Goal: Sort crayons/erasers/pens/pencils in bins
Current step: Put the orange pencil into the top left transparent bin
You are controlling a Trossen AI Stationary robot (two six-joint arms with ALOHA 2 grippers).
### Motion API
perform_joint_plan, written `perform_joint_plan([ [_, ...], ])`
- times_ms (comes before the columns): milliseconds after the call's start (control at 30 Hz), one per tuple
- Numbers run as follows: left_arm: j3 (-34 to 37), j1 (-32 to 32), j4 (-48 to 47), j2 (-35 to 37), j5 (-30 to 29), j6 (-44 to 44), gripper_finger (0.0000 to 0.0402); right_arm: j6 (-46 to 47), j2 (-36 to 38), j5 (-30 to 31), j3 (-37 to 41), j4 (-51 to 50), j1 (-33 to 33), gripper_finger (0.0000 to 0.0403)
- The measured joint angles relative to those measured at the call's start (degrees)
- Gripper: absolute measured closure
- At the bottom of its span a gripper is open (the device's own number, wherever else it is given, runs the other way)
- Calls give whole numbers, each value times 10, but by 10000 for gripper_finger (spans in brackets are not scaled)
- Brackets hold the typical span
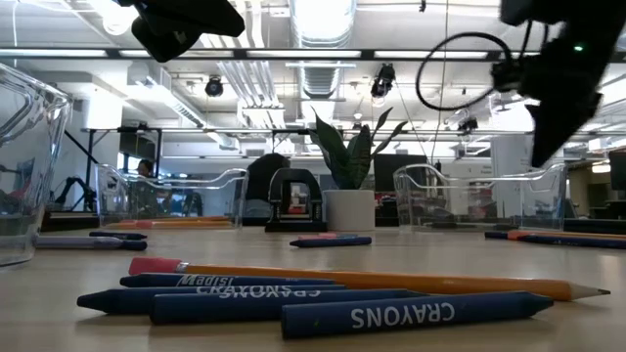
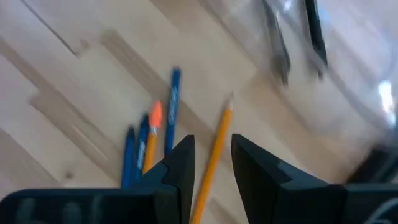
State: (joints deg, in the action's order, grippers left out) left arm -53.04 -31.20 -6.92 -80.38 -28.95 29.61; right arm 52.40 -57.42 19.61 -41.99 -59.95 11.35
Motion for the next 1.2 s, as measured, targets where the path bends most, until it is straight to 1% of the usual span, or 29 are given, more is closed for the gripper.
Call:
perform_joint_plan([
  [100, 0, 0, 0, 0, 0, 0, 400, 76, 0, -1, 31, 0, 32, 307],
  [200, 0, 0, 0, 0, 0, 0, 400, 115, -5, -14, 68, 6, 49, 307],
  [300, 0, 0, 0, 0, 0, 0, 400, 135, -9, -38, 102, 11, 52, 307],
  [400, 0, 0, 0, 0, 0, 0, 400, 131, -14, -44, 116, 46, 52, 307],
  [567, 0, 0, 1, 0, 0, 0, 400, 123, -24, -79, 129, 87, 53, 307],
  [833, 0, 0, 3, 0, 0, 0, 400, 119, -56, -78, 139, 93, 53, 307],
  [1100, 0, 0, 5, 0, 0, 0, 400, 80, -100, -78, 136, 122, 53, 308],
  [1200, 0, 0, 4, 0, 0, 0, 400, 69, -110, -81, 133, 127, 52, 317],
])
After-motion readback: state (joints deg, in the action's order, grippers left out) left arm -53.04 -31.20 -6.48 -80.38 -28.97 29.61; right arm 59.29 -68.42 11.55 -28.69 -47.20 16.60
